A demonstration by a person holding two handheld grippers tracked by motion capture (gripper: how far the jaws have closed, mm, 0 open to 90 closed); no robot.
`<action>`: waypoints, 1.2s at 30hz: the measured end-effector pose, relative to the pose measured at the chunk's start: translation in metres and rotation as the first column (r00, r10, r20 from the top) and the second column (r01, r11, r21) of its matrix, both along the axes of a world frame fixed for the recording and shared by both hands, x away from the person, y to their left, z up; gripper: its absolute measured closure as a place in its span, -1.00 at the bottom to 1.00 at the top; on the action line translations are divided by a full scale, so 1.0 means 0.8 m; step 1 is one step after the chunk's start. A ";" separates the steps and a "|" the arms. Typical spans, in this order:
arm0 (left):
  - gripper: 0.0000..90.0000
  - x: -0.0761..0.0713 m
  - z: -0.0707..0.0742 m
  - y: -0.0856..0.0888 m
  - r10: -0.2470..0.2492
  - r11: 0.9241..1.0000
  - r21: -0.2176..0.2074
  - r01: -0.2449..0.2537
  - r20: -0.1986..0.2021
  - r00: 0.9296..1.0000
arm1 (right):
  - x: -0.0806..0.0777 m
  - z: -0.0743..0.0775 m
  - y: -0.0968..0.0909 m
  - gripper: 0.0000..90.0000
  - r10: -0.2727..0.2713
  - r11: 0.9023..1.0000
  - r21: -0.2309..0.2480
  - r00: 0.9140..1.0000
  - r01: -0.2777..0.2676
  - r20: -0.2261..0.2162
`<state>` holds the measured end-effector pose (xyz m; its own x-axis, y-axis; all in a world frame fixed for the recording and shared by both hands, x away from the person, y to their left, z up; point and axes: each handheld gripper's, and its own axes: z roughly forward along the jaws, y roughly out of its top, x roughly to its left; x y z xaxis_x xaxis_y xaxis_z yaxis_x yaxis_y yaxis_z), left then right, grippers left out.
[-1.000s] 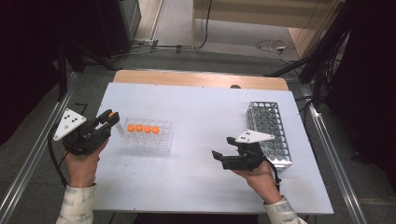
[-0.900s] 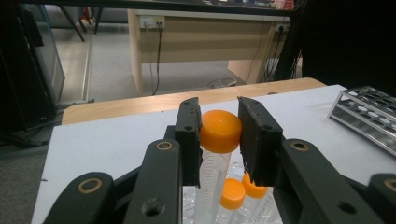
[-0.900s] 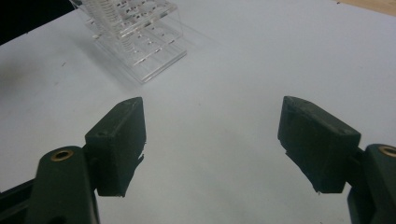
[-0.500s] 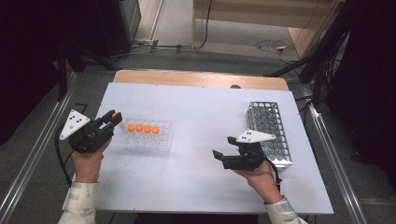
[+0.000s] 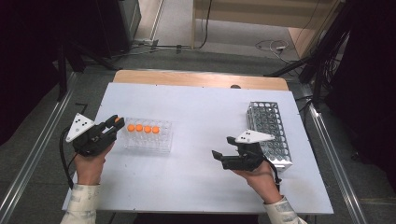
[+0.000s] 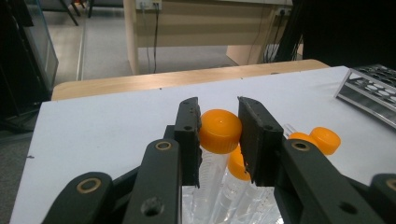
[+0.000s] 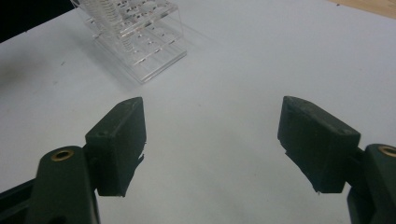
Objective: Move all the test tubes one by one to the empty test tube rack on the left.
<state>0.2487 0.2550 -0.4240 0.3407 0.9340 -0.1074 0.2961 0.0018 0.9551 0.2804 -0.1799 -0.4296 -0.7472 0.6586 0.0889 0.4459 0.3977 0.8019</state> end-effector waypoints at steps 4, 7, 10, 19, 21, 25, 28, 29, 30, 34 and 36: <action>0.54 0.001 -0.002 -0.001 -0.002 1.000 0.001 0.002 -0.013 1.000 | 0.000 0.000 -0.001 -0.51 -0.002 1.000 0.002 1.000 0.002 0.002; 0.45 0.002 -0.003 -0.001 0.000 1.000 -0.005 0.000 -0.017 1.000 | 0.000 0.001 -0.001 -0.51 -0.004 1.000 0.002 1.000 0.004 0.001; 0.42 0.001 -0.002 0.000 -0.002 1.000 -0.010 0.002 -0.016 1.000 | 0.000 0.000 -0.001 -0.51 -0.006 1.000 0.001 1.000 0.006 0.001; 0.38 -0.002 0.003 0.001 -0.007 0.999 -0.032 0.007 -0.009 1.000 | 0.001 0.001 -0.004 -0.51 -0.010 1.000 0.005 1.000 0.010 0.005; 0.34 -0.002 0.004 0.001 -0.010 0.999 -0.043 0.009 -0.007 1.000 | 0.002 0.001 -0.005 -0.51 -0.014 1.000 0.005 1.000 0.014 0.004; 0.16 -0.004 0.006 0.003 -0.013 0.998 -0.057 0.013 -0.009 1.000 | 0.002 0.002 -0.008 -0.51 -0.021 1.000 0.011 1.000 0.021 0.006; 0.03 -0.005 0.007 0.004 -0.022 0.996 -0.083 0.021 -0.014 1.000 | 0.004 0.002 -0.011 -0.51 -0.033 0.999 0.011 0.999 0.033 0.009; -0.02 -0.006 0.008 0.004 -0.024 0.996 -0.089 0.022 -0.019 1.000 | 0.004 0.002 -0.012 -0.51 -0.039 0.999 0.009 0.999 0.039 0.007; -0.09 -0.007 0.009 0.004 -0.023 0.995 -0.093 0.020 -0.024 0.999 | 0.005 0.002 -0.014 -0.51 -0.038 0.999 0.012 0.999 0.038 0.009; -0.25 -0.010 0.012 0.002 -0.026 0.995 -0.092 0.022 -0.046 0.999 | 0.007 0.002 -0.019 -0.51 -0.053 0.999 0.012 0.999 0.053 0.011; -0.31 -0.012 0.013 0.000 -0.026 0.996 -0.088 0.022 -0.052 0.998 | 0.008 0.002 -0.022 -0.51 -0.061 0.998 0.013 0.998 0.060 0.009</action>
<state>0.2391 0.2547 -0.4135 0.3546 0.9118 -0.2069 0.3472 0.0770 0.9346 0.2869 -0.1974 -0.4279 -0.7069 0.7015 0.0902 0.4609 0.3601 0.8111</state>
